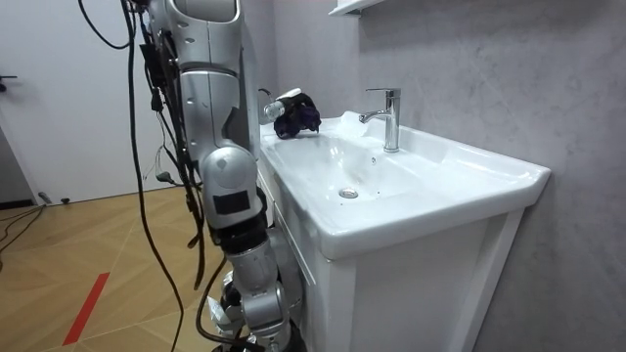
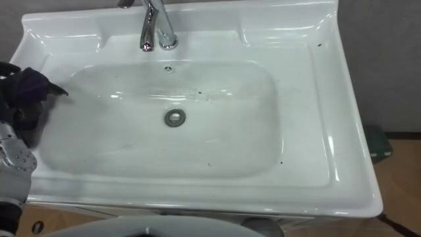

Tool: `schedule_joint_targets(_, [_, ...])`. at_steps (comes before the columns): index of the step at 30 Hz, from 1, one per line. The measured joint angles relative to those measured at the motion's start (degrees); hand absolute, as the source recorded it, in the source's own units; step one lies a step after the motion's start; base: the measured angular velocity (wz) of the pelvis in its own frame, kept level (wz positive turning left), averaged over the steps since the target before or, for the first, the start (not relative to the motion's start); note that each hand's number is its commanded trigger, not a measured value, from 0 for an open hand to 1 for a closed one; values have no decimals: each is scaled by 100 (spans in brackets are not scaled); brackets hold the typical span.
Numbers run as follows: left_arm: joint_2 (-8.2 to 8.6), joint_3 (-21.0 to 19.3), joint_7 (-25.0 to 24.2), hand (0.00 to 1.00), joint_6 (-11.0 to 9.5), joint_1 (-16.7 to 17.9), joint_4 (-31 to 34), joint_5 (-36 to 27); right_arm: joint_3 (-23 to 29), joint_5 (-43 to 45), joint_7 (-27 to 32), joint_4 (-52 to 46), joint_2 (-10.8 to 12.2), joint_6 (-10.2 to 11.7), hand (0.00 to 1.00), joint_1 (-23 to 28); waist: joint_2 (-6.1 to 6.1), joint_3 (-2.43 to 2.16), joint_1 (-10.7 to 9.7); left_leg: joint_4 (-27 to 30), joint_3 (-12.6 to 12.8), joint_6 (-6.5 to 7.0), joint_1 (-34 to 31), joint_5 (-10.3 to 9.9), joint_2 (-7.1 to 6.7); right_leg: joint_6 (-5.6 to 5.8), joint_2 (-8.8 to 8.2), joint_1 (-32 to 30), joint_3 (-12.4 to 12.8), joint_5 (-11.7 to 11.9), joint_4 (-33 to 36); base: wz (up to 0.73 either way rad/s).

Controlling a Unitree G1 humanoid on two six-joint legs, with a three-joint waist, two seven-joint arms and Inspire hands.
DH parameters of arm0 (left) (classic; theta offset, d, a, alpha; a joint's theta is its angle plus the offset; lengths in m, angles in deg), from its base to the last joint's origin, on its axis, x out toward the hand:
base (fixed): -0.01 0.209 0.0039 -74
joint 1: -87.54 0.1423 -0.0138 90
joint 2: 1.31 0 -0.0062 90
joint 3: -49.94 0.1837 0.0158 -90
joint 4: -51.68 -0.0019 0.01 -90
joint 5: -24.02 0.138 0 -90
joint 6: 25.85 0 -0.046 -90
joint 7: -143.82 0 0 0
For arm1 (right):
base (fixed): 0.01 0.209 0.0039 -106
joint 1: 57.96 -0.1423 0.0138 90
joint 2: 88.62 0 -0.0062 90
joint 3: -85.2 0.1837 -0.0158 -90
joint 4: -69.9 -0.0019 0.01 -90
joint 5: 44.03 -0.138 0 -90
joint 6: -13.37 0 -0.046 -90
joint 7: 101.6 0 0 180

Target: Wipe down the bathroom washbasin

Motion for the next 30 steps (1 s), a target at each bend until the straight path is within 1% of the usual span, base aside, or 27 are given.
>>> schedule_joint_targets(10, [0,0,0,0,0,0,0,0,0,0,4,-10,0,3,0,-1,23,10,0,0,0,0,-3,0,0,0,0,0,-2,0,-4,0])
schedule_joint_targets(20, [0,0,0,0,0,0,0,1,0,1,3,-11,-1,3,0,-2,27,9,-1,0,0,0,-3,0,0,0,0,-2,-2,0,-3,0])
schedule_joint_targets(21, [0,1,0,53,0,0,0,1,0,1,3,-11,-1,3,0,-2,27,9,-1,0,0,0,-4,0,0,0,1,-3,-2,0,-3,0])
schedule_joint_targets(22, [0,1,0,84,0,0,0,2,0,1,3,-11,-1,3,0,-2,27,9,0,0,0,0,-3,0,0,0,1,-3,-1,0,-3,0])
schedule_joint_targets(23, [0,1,0,100,0,0,0,2,0,1,2,-11,-1,3,0,-3,27,9,0,1,0,0,-3,0,0,0,1,-4,-1,0,-3,0])
schedule_joint_targets(30, [2,1,0,100,2,0,0,6,0,1,-7,-11,-2,3,0,-1,27,10,-2,1,0,0,3,0,0,0,1,-12,-1,0,-4,0])
